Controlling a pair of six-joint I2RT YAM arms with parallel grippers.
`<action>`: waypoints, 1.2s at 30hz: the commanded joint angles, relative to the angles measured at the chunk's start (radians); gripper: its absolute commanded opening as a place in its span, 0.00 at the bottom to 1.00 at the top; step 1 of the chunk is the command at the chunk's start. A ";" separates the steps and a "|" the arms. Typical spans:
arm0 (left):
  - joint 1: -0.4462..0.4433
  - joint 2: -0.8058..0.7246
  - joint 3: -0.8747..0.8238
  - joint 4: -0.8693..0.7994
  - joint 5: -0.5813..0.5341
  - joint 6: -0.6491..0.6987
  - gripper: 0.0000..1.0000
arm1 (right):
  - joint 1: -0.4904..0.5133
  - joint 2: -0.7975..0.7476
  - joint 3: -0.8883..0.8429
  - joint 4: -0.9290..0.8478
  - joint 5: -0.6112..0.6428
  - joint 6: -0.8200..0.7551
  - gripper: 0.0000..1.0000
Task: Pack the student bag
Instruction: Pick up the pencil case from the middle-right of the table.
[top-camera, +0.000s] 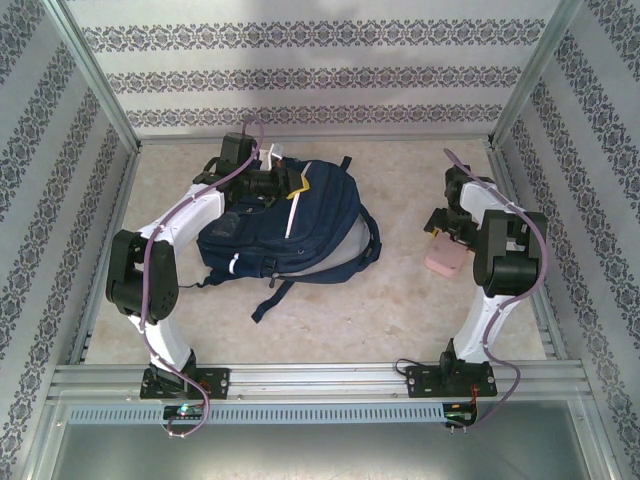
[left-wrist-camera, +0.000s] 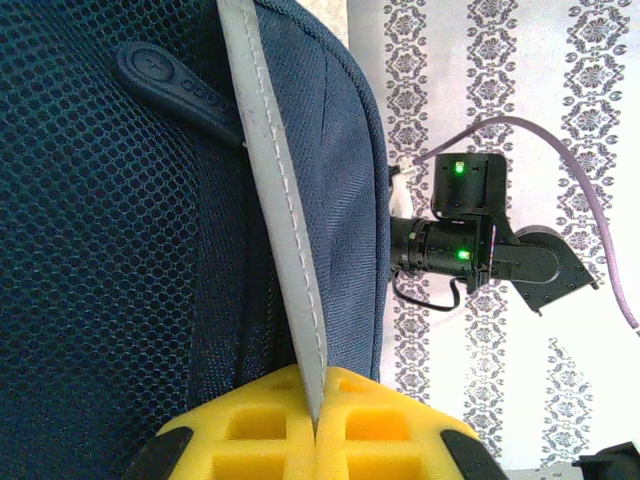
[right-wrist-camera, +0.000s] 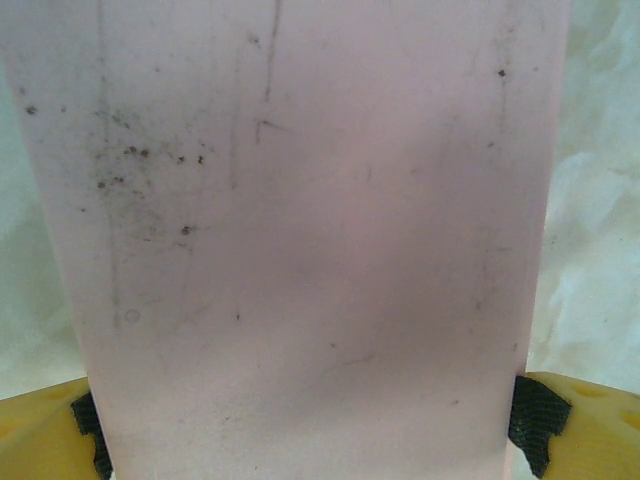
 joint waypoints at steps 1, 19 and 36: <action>0.011 -0.051 -0.002 0.049 0.028 -0.002 0.00 | -0.015 -0.007 -0.026 -0.016 -0.032 0.039 0.98; 0.016 -0.017 0.012 -0.028 -0.014 0.062 0.00 | -0.009 -0.061 -0.160 0.088 -0.160 0.079 0.93; -0.019 0.019 0.039 -0.079 -0.013 0.113 0.00 | 0.246 -0.430 -0.166 0.124 -0.227 -0.060 0.78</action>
